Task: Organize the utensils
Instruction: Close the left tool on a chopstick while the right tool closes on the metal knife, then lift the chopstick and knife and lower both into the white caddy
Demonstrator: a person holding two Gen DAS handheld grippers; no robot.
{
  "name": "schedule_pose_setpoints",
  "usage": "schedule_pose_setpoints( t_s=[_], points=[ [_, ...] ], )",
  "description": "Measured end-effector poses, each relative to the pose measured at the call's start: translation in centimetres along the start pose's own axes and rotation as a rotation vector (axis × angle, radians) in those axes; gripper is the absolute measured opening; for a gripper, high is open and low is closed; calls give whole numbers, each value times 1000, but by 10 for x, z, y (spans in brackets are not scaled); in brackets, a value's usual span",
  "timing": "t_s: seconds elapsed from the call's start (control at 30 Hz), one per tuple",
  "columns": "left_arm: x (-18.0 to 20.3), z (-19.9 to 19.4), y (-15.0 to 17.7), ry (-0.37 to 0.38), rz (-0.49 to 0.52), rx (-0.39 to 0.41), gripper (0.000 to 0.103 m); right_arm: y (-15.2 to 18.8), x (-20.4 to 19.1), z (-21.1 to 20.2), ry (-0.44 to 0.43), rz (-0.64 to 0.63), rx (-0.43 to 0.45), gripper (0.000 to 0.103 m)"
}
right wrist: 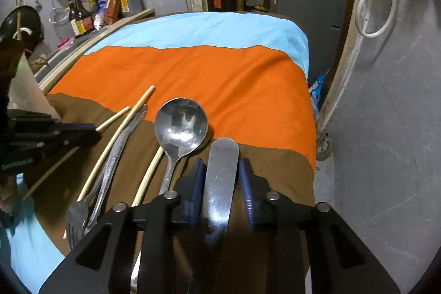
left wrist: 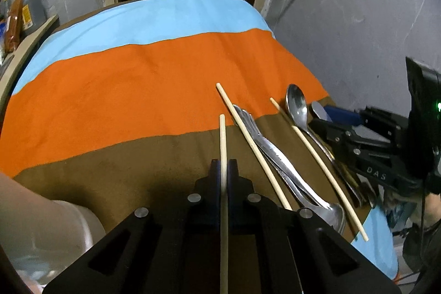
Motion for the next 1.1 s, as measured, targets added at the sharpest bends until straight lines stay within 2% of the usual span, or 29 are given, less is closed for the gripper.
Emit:
schedule_pose_setpoints(
  t_s=[0.07, 0.2, 0.3, 0.33, 0.53, 0.63, 0.87, 1.0, 1.1],
  points=[
    [4, 3, -2, -20, 40, -23, 3, -1, 3, 3, -4, 11, -5, 38],
    [4, 7, -2, -27, 58, -37, 4, -1, 1, 4, 5, 4, -11, 38],
    [3, 7, -1, -29, 60, -11, 2, 0, -2, 3, 13, -5, -6, 28],
    [3, 6, -1, -25, 54, 2, 2, 0, -2, 2, 16, -5, -6, 21],
    [-5, -15, 6, 43, -40, 82, 2, 0, 1, -8, -14, 49, 24, 18],
    [-3, -40, 7, 63, -44, 176, 2, -1, -1, -27, -31, 61, 100, 18],
    [14, -100, 10, 134, -16, 417, 2, -6, -25, -87, -64, 28, 352, 18],
    [17, -137, 4, 204, -49, 569, 2, -15, -45, -116, -49, -21, 494, 18],
    [12, -166, -4, 204, -62, 658, 2, -30, -53, -140, -79, -1, 600, 17]
  ],
)
Point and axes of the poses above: each gripper's, at about its wrist camera, not at the fingertips, and z roughly the way its jaws point, x to its right, y to its underside, the point moved 7 cm from there along z, roughly the way its jaws point, and after that the axes turned 5 degrees about x, right-handed, at the moved point
